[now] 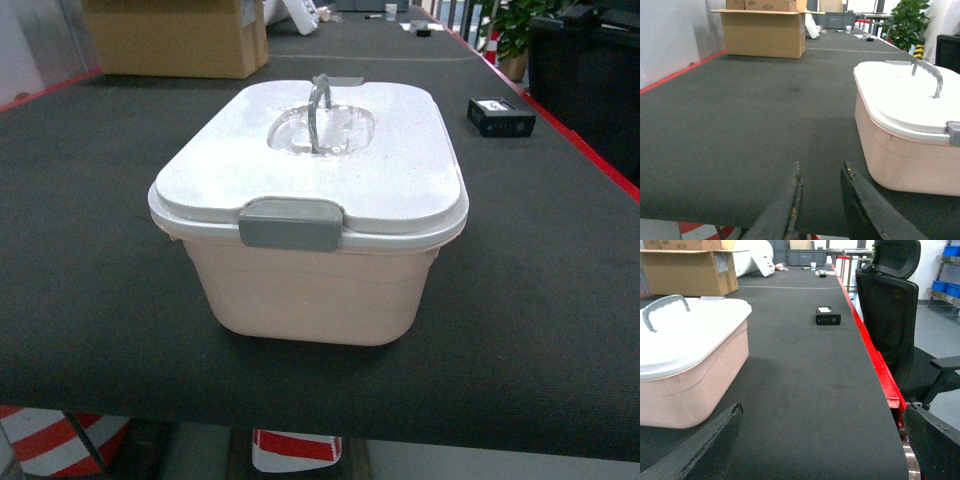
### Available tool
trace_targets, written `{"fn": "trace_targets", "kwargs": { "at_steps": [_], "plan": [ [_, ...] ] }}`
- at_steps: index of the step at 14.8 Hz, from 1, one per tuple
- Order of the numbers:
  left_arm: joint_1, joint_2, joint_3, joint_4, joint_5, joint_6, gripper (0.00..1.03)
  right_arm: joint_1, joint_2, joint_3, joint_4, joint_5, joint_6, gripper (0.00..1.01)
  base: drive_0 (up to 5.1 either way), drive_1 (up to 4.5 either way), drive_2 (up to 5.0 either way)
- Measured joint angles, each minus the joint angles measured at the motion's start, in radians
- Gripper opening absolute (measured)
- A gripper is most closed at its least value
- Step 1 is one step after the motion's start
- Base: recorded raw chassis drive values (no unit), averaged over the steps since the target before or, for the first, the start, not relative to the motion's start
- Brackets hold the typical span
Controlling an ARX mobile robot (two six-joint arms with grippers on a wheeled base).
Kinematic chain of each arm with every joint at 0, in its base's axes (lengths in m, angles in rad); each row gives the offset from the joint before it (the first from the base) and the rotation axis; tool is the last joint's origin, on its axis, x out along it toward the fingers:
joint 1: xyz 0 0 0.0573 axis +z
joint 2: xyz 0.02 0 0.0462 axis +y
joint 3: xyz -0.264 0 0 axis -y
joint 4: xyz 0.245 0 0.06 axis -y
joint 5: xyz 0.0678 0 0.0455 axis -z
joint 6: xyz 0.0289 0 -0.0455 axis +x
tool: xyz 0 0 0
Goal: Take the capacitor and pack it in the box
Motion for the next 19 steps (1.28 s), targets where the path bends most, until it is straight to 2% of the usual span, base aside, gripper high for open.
{"fn": "trace_targets", "kwargs": {
  "at_steps": [3, 5, 19],
  "plan": [
    [0.000, 0.000, 0.000, 0.000, 0.000, 0.000, 0.61, 0.000, 0.000, 0.000, 0.000, 0.000, 0.000, 0.98, 0.0, 0.00, 0.0],
    [0.000, 0.000, 0.000, 0.000, 0.000, 0.000, 0.98, 0.000, 0.000, 0.000, 0.000, 0.000, 0.000, 0.98, 0.0, 0.00, 0.0],
    [0.000, 0.000, 0.000, 0.000, 0.000, 0.002, 0.98, 0.000, 0.000, 0.000, 0.000, 0.000, 0.000, 0.98, 0.0, 0.00, 0.0]
  ]
}}
